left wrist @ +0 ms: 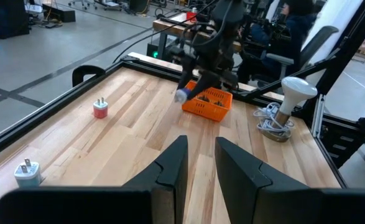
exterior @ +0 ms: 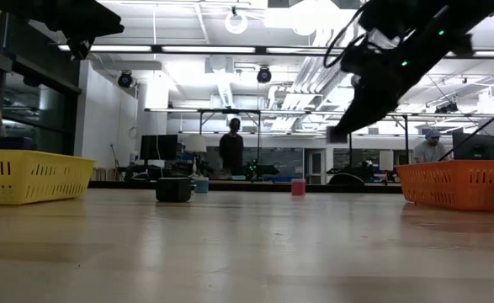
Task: Pick & Place Office items
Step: Put the purple white charger adapter into the orange bin
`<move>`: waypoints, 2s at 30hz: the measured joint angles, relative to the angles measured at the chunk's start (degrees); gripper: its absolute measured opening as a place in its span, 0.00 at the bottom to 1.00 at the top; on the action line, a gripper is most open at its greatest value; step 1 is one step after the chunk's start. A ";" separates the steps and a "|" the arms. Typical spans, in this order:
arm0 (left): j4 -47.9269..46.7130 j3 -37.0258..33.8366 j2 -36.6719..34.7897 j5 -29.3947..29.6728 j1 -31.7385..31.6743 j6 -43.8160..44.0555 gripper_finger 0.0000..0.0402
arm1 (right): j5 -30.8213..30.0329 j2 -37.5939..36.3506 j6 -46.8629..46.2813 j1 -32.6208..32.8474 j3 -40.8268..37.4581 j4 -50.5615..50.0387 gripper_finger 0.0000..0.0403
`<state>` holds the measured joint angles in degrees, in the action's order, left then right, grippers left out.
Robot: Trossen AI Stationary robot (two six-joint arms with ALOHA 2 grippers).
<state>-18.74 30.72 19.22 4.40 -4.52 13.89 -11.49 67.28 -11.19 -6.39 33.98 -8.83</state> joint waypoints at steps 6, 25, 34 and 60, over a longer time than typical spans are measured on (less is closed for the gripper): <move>0.00 0.00 0.01 0.00 -0.01 0.01 0.19 | -5.57 -5.56 -8.57 4.06 0.00 -10.09 0.30; 0.02 0.00 0.00 0.00 0.00 0.00 0.19 | -23.16 -10.88 -45.54 23.04 0.00 -35.52 0.30; 0.02 0.00 0.00 -0.01 -0.01 0.00 0.19 | -24.66 -10.86 -55.11 25.90 -1.52 -40.28 0.30; 0.02 0.00 0.02 0.00 -0.01 0.00 0.19 | -26.14 -10.83 -58.13 25.88 -10.36 -33.36 0.35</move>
<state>-18.72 30.72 19.25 4.40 -4.54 13.89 -37.63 56.45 -69.32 19.49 23.62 -42.19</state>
